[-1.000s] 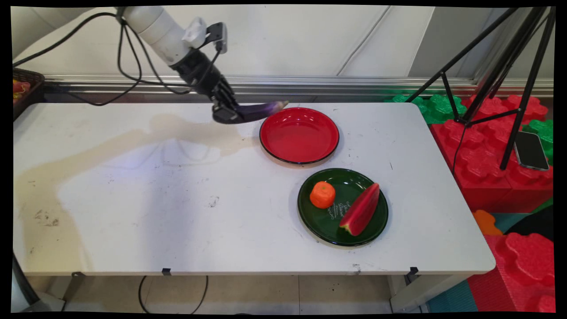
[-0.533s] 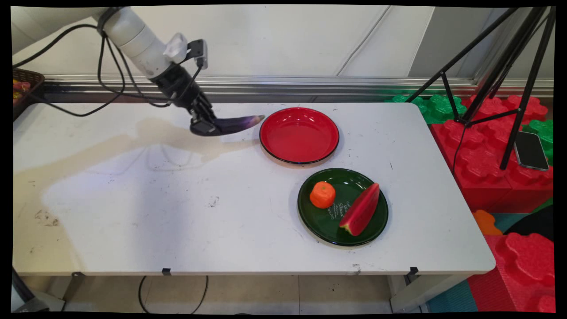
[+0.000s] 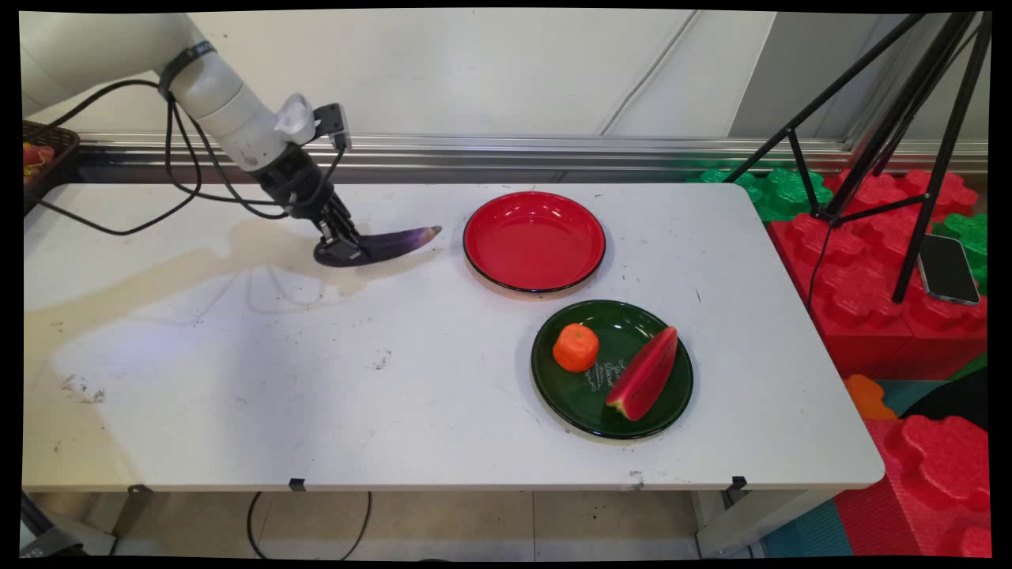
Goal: Place the picked object on the table
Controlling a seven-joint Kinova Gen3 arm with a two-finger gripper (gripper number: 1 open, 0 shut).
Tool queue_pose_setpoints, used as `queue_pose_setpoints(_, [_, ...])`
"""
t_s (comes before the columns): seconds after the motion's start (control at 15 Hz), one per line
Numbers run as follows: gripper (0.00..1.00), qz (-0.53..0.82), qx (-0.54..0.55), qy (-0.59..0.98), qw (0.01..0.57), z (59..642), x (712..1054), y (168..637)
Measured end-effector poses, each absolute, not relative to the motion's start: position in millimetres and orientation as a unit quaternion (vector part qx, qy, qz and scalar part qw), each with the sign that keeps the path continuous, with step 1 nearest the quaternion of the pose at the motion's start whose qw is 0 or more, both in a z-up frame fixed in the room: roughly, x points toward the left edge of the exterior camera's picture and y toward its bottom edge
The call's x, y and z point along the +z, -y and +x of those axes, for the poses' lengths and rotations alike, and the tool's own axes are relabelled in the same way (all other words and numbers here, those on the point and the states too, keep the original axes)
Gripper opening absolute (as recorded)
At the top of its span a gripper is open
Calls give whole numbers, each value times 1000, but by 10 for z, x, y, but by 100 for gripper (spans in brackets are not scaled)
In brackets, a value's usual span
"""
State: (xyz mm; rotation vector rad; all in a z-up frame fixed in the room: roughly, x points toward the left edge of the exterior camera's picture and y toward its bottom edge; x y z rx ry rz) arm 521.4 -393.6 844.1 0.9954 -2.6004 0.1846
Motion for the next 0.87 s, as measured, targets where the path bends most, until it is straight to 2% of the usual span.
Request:
queue_pose_setpoints(0.47, [0,387,61,905,167,5326,8193,3825])
queue_pose_setpoints(0.53, [100,390,61,903,168,5336,8172,3812])
queue_pose_setpoints(0.87, [100,392,61,901,174,5386,8149,3753])
